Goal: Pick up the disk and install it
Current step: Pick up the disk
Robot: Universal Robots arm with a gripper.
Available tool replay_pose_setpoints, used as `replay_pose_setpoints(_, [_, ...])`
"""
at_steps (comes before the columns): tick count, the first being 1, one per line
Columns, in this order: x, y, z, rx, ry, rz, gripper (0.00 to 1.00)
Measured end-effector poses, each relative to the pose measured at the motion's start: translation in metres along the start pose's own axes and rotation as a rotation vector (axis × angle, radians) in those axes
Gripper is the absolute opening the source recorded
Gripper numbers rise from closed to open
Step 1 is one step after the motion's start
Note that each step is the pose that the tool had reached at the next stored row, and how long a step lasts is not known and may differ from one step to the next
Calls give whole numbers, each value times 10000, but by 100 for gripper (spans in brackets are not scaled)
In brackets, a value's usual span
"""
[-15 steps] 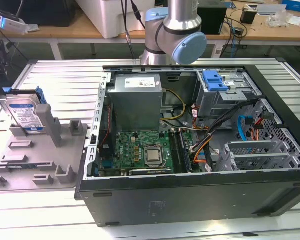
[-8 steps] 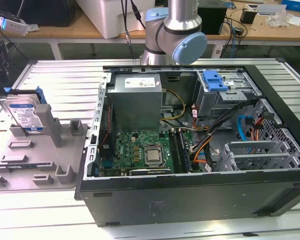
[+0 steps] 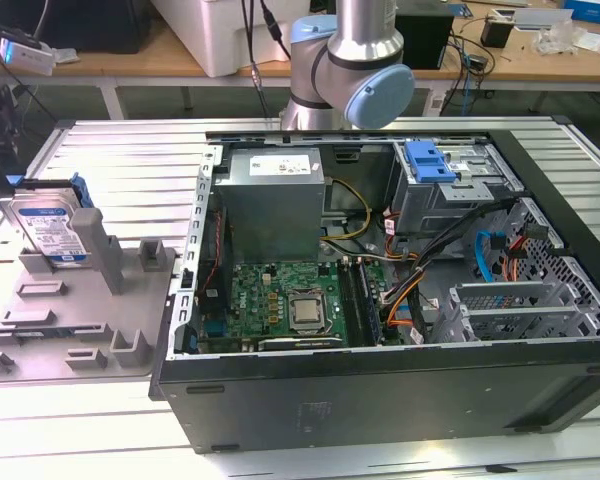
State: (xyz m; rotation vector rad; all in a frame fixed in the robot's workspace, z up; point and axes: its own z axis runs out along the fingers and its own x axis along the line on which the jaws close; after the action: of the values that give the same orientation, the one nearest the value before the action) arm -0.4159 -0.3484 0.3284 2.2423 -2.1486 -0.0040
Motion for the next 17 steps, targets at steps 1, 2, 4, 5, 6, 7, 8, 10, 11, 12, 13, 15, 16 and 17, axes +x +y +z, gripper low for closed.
replay_pose_setpoints(1, [3, 0, 8, 0, -1, 6, 44])
replay_pose_setpoints(2, [6, 0, 14, -1, -3, 12, 44])
replay_pose_setpoints(4, [12, 0, 29, -1, -6, 26, 44])
replay_pose_setpoints(5, [14, 0, 34, 0, -8, 30, 44])
replay_pose_setpoints(6, [15, 0, 40, 1, -10, 35, 44])
replay_pose_setpoints(7, [17, -1, 49, -1, -11, 41, 44])
replay_pose_setpoints(8, [18, -1, 54, -1, -11, 43, 44])
replay_pose_setpoints(10, [18, -1, 68, -1, -12, 47, 44])
replay_pose_setpoints(11, [19, -1, 78, -1, -11, 48, 44])
replay_pose_setpoints(12, [19, -2, 85, -1, -12, 48, 44])
replay_pose_setpoints(13, [19, -2, 93, 0, -11, 48, 44])
replay_pose_setpoints(15, [18, -2, 108, -1, -12, 48, 44])
replay_pose_setpoints(16, [18, -2, 116, -1, -12, 48, 44])
replay_pose_setpoints(17, [18, -3, 121, -1, -11, 47, 44])
